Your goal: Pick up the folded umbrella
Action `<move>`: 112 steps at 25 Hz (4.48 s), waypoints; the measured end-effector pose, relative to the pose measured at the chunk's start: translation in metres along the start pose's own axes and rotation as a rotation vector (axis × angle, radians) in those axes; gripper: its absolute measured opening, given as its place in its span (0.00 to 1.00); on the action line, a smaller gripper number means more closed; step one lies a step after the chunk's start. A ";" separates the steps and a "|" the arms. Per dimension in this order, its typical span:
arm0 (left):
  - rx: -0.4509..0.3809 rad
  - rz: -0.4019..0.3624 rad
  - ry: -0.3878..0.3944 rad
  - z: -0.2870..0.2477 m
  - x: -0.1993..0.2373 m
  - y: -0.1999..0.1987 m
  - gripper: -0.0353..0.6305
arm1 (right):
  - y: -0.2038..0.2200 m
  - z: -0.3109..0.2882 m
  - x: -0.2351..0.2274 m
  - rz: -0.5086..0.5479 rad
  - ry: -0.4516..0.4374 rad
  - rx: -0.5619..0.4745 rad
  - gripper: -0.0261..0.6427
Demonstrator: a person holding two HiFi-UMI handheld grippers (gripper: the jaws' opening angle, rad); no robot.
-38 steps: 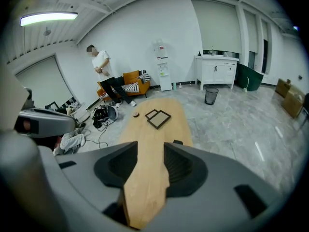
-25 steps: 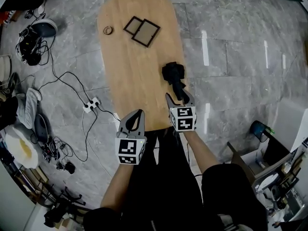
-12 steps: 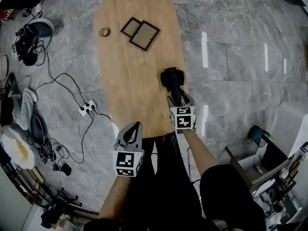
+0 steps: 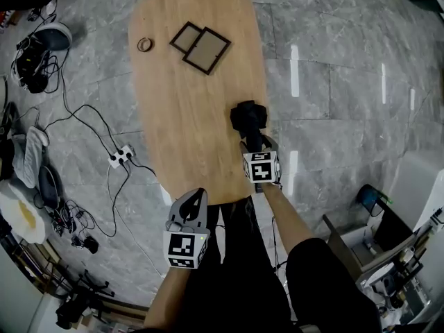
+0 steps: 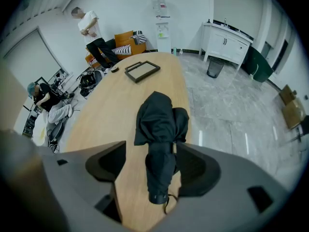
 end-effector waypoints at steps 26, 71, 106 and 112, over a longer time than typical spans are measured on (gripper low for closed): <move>0.089 0.047 -0.011 -0.017 0.007 0.035 0.08 | -0.004 -0.070 -0.016 0.052 0.069 0.194 0.49; -0.095 -0.117 0.027 0.063 -0.014 0.025 0.08 | 0.052 0.134 0.057 -0.073 -0.050 -0.182 0.38; -0.330 -0.290 0.075 0.175 -0.039 0.057 0.08 | 0.170 0.351 0.176 -0.109 -0.061 -0.642 0.38; -0.348 -0.301 0.072 0.184 -0.037 0.063 0.08 | 0.176 0.361 0.187 -0.115 -0.072 -0.686 0.38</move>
Point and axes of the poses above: the fingertips, and each gripper's own axes: z backward along the fingers, x to its left, y out of its underside, the point moved 10 cm from there along z, backward along the fingers, and after that the axes turned 10 degrees about x, right-handed, at the moved point
